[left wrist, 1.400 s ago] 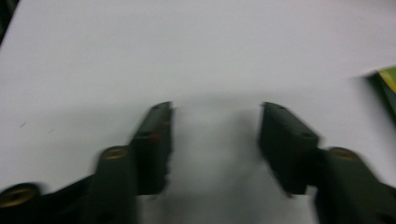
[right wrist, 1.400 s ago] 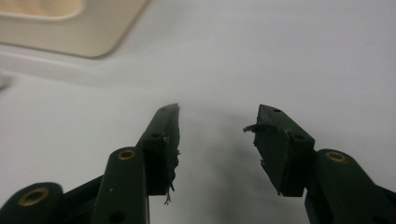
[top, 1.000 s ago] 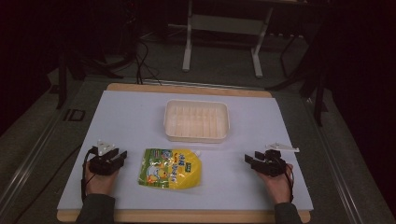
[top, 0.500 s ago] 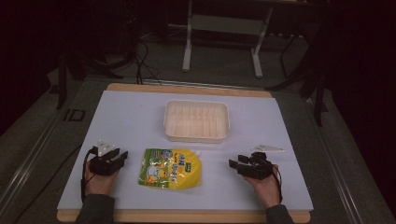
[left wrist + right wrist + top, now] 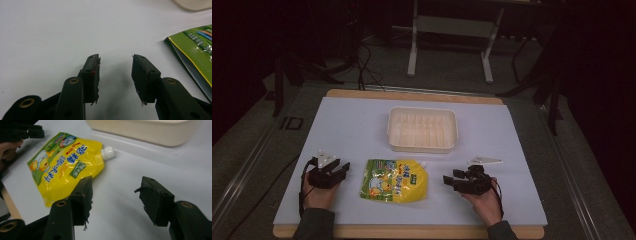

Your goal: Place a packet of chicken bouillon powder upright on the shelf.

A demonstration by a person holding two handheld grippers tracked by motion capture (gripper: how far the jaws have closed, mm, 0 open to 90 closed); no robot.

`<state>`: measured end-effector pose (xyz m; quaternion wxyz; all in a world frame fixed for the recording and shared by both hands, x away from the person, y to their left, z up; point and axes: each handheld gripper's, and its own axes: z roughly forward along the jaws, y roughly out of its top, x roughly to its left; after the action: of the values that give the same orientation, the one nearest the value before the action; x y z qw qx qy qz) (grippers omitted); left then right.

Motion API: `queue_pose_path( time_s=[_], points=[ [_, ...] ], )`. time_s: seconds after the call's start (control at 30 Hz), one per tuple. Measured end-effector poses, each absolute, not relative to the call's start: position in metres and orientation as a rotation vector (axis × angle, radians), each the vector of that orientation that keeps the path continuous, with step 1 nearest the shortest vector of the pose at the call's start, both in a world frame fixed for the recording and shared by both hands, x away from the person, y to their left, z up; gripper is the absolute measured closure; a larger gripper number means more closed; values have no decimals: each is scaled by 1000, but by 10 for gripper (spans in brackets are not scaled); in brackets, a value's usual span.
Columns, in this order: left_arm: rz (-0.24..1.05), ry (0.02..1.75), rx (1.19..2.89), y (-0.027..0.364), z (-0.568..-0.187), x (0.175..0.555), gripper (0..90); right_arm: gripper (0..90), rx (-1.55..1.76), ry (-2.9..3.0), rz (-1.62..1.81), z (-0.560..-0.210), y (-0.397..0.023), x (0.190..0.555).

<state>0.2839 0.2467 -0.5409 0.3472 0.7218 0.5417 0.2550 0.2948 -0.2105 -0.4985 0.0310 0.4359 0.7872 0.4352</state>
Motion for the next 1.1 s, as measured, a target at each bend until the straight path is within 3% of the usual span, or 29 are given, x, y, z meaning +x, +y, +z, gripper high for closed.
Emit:
queue_pose_path(
  time_s=[0.47, 1.1],
  points=[
    [659, 1407, 1870, 247, -541, 284, 565, 338, 1193, 2500, 1351, -498, -182, 286],
    [662, 1407, 1867, 247, -541, 284, 562, 322, 1230, 2624, 1360, -515, -155, 286]
  ],
)
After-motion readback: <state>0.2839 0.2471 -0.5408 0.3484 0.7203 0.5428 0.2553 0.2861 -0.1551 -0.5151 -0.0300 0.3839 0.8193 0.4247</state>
